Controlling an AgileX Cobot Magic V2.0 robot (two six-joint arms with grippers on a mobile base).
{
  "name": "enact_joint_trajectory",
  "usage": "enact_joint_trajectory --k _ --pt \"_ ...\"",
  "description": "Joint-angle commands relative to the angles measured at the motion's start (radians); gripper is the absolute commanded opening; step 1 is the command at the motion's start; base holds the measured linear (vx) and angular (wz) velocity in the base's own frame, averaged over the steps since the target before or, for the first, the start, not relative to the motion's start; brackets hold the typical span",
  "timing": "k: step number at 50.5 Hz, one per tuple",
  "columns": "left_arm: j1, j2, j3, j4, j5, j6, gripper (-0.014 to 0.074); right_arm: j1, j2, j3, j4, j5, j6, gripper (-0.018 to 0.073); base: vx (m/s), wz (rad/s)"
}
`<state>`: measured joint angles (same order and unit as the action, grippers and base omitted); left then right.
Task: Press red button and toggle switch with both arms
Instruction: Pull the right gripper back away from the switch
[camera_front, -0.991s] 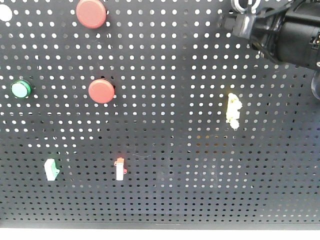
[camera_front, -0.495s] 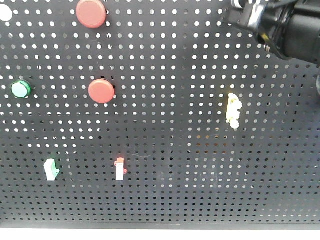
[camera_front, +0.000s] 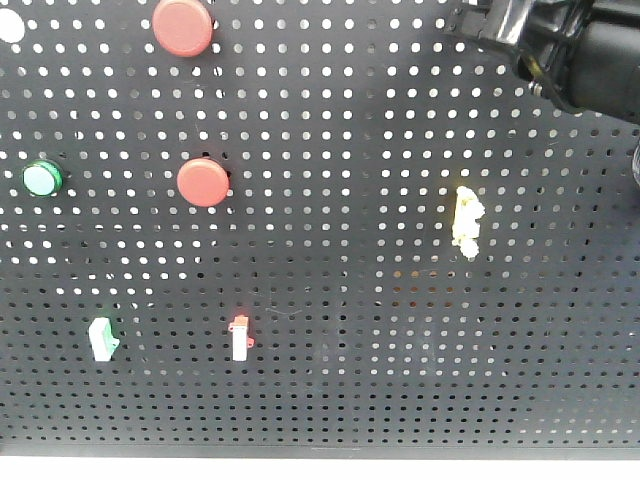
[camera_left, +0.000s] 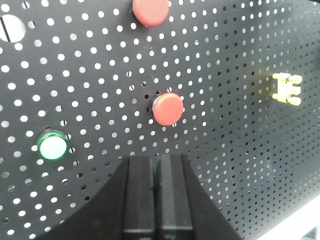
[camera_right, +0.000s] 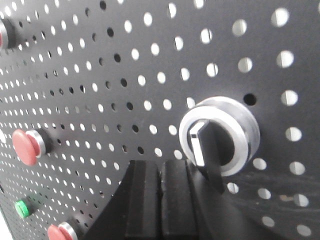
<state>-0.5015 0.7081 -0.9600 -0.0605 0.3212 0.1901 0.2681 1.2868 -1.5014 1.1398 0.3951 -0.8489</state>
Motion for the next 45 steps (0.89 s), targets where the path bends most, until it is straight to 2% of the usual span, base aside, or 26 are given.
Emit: enact_joint_trajectory --k 1,15,20,34,40,45 --pt "0.001 0.0 -0.024 -0.005 -0.087 -0.012 0.0002 -0.003 -0.018 -0.03 0.007 -0.075 -0.01 -0.0003 0.0 0.0" --pt "0.001 0.0 -0.024 -0.005 -0.087 -0.012 0.0002 -0.003 -0.018 -0.03 -0.109 -0.094 -0.001 -0.0003 0.0 0.0" --pt "0.001 0.0 -0.024 -0.003 -0.086 -0.011 0.0002 -0.009 -0.018 -0.03 -0.118 -0.113 0.0 -0.0003 0.0 0.0" --pt "0.001 0.0 -0.024 0.011 -0.086 0.001 0.0002 -0.114 -0.059 -0.03 -0.118 -0.113 0.029 -0.0003 0.0 0.0" --pt "0.001 0.0 -0.024 0.013 -0.085 0.001 0.0002 -0.142 -0.076 -0.03 -0.127 -0.058 0.038 -0.0003 0.0 0.0" --pt "0.001 0.0 -0.024 0.013 -0.06 0.001 0.0002 -0.146 -0.088 -0.029 -0.178 0.014 0.04 -0.0003 0.0 0.0"
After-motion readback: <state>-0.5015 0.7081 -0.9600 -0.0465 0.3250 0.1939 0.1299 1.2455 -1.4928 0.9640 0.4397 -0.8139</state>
